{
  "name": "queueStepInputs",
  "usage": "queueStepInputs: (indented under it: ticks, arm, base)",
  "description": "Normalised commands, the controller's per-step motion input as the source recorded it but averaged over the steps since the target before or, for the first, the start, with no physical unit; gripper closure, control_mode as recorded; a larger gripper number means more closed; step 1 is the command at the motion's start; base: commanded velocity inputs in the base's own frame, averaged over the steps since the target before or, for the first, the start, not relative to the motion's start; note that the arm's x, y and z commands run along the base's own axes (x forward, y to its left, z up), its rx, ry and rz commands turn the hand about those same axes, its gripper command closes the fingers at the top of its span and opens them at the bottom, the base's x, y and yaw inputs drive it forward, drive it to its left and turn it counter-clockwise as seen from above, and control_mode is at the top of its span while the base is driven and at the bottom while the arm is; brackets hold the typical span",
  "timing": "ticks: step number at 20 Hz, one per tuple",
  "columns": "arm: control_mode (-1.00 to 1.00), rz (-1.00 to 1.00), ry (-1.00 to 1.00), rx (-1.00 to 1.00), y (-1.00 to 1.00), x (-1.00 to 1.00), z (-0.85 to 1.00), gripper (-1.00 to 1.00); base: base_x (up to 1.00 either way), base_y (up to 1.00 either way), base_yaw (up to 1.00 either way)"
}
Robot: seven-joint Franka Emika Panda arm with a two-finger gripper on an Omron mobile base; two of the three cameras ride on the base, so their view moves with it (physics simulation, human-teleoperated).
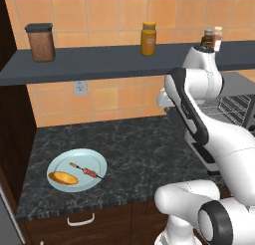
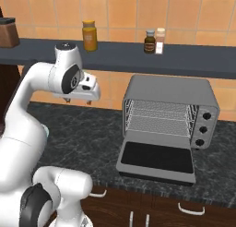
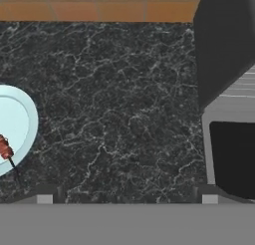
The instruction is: Pick up the kebab skewer and baguette bread, and place them inside the toaster oven. Close the toaster oven door and start by setting the timer.
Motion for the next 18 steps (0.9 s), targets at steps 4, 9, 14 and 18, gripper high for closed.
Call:
queueStepInputs:
  ticks: [4, 9, 14, 18]
  arm:
    - [-1.0, 0.19, -0.31, 0.1, -0.91, -0.78, -0.14, -1.0]
    - [-1.0, 0.28, -0.41, 0.02, -0.96, -0.1, -0.06, -1.0]
    - [-1.0, 0.2, -0.32, 0.01, -0.78, 0.13, -0.47, -1.0]
    - [-1.0, 0.16, -0.26, 0.02, -0.61, 0.16, -0.65, -1.0]
  base:
    - [0.0, 0.0, 0.0]
    - [0.0, 0.0, 0.0]
    - [0.0, 0.0, 0.0]
    - [0.0, 0.0, 0.0]
